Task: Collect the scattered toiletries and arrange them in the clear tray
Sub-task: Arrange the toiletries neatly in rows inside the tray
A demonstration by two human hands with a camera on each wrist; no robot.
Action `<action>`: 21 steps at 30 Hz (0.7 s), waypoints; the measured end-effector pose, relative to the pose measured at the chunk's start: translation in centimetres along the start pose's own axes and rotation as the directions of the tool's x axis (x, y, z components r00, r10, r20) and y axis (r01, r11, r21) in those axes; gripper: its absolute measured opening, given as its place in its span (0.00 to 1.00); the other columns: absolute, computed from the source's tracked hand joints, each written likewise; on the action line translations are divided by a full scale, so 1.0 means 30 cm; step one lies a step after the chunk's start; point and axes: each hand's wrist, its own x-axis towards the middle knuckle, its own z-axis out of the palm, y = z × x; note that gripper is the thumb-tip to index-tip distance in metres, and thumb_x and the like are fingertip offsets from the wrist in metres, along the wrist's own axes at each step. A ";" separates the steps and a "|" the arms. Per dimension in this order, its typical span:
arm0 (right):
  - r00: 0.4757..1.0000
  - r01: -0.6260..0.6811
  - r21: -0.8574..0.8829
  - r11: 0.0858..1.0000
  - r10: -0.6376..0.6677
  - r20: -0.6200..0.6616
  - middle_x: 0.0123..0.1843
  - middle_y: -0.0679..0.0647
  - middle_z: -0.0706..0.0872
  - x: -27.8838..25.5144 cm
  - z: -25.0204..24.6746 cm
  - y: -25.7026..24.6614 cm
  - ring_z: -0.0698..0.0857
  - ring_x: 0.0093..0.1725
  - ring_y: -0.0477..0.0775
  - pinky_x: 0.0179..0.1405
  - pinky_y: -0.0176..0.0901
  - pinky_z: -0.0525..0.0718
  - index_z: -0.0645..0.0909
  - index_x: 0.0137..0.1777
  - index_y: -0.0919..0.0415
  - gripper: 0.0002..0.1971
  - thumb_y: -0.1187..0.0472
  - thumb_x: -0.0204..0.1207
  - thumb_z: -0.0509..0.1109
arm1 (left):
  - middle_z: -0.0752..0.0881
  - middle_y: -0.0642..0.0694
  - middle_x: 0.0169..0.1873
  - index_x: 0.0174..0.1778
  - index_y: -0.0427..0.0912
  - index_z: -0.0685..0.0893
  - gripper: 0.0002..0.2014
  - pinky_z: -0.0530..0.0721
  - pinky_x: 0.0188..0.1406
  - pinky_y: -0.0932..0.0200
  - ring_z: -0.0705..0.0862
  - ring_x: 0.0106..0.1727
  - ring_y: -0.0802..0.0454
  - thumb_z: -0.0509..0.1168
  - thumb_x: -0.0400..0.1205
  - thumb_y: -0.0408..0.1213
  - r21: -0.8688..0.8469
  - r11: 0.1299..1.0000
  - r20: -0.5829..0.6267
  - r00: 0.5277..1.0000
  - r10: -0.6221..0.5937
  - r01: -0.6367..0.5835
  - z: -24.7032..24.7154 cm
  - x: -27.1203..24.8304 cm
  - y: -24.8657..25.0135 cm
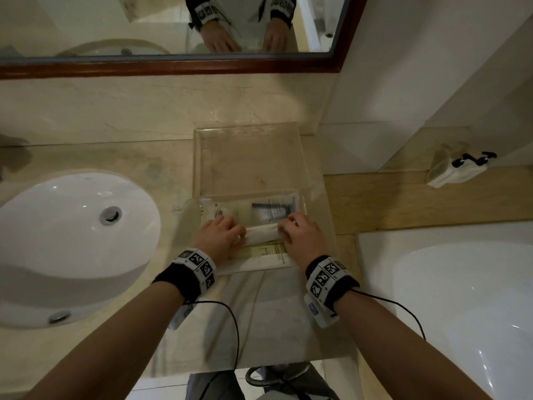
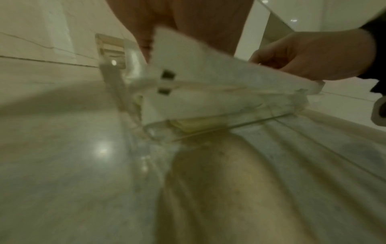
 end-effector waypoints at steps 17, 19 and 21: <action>0.923 0.105 0.054 0.993 -0.117 0.367 0.61 0.48 0.82 -0.111 -0.070 0.058 0.78 0.62 0.49 0.66 0.44 0.68 0.82 0.58 0.51 0.14 0.50 0.75 0.66 | 0.84 0.50 0.53 0.54 0.49 0.83 0.18 0.82 0.53 0.58 0.84 0.52 0.48 0.69 0.74 0.54 -0.185 0.982 0.332 0.942 0.042 0.021 -0.042 -0.121 -0.061; 0.919 0.122 0.045 0.992 -0.130 0.372 0.59 0.48 0.84 -0.096 -0.073 0.054 0.80 0.59 0.50 0.61 0.42 0.69 0.82 0.57 0.52 0.12 0.53 0.78 0.63 | 0.85 0.48 0.54 0.56 0.48 0.83 0.15 0.80 0.53 0.59 0.84 0.53 0.48 0.67 0.76 0.51 -0.166 0.986 0.326 0.945 0.038 0.017 -0.042 -0.121 -0.057; 0.915 0.110 0.018 0.994 -0.109 0.388 0.57 0.49 0.85 -0.084 -0.072 0.048 0.81 0.56 0.52 0.59 0.43 0.70 0.82 0.55 0.54 0.11 0.56 0.80 0.60 | 0.86 0.46 0.53 0.55 0.45 0.83 0.13 0.79 0.51 0.58 0.84 0.53 0.46 0.64 0.79 0.47 -0.160 0.987 0.303 0.953 0.026 0.024 -0.043 -0.119 -0.048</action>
